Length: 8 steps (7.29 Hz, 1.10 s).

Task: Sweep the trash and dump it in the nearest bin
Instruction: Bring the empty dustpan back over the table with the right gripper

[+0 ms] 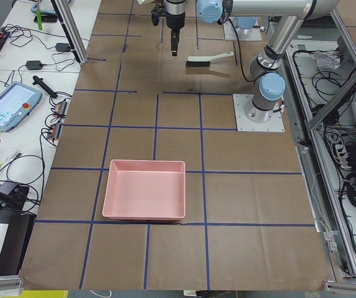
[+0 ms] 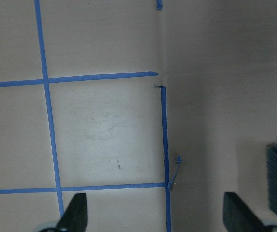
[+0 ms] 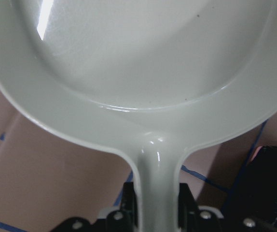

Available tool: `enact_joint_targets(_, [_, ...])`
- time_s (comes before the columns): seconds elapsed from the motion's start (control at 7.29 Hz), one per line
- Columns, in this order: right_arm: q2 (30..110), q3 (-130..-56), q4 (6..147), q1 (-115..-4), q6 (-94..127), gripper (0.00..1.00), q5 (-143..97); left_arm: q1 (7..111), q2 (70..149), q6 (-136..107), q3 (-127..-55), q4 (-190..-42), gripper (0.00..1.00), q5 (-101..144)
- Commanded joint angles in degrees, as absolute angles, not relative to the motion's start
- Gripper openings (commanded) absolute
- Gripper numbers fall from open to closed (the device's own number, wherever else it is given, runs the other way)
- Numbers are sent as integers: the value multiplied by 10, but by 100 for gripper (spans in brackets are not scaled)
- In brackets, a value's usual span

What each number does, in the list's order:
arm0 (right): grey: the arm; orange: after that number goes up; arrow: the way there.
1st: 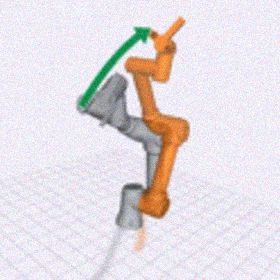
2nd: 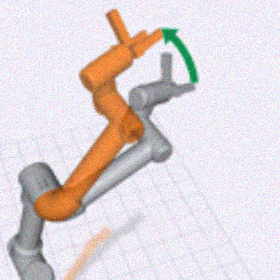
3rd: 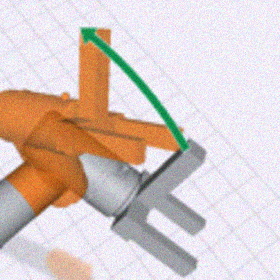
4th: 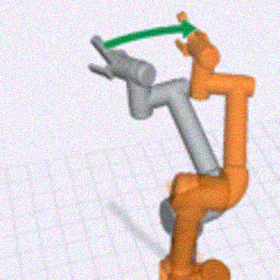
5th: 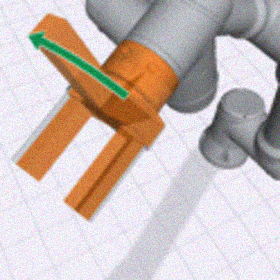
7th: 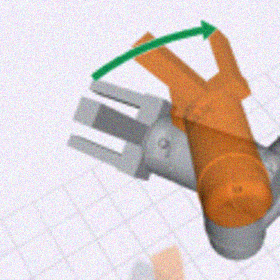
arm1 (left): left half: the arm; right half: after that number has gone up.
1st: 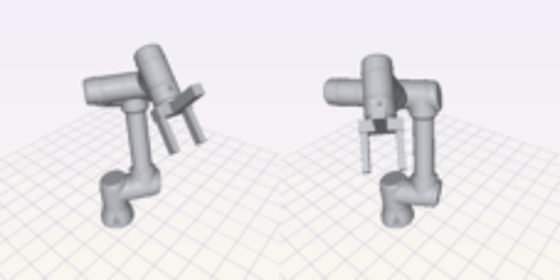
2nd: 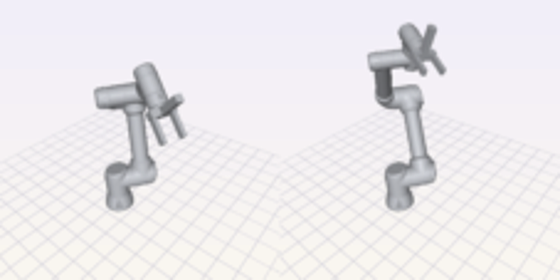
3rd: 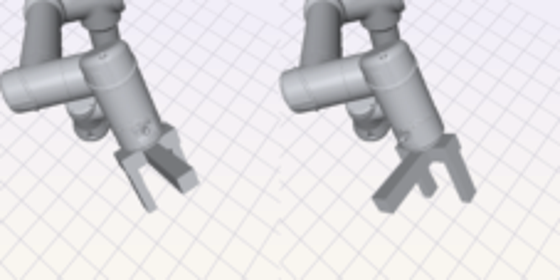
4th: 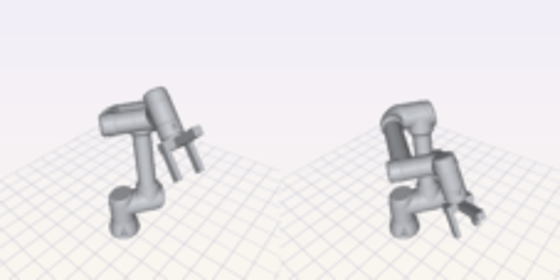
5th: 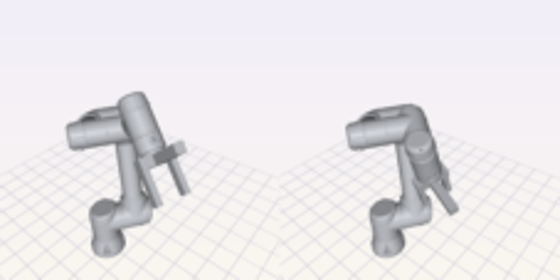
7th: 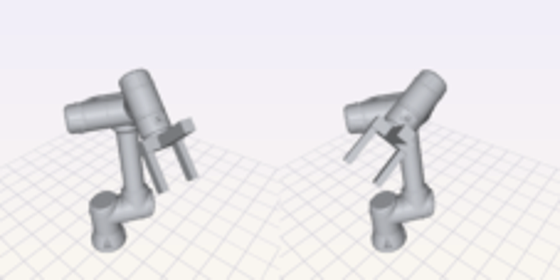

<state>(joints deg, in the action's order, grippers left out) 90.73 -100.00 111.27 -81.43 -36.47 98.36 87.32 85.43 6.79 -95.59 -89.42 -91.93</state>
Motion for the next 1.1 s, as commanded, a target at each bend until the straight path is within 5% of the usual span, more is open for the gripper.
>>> enact_joint_targets(0.0, [880,-998,1107,-897,-223,5,976,879,857,92,-954,-890,100,-918])
enact_joint_targets(0.96, [685,-808,1013,-1090,151,5,909,882,857,91,-955,-890,100,-912])
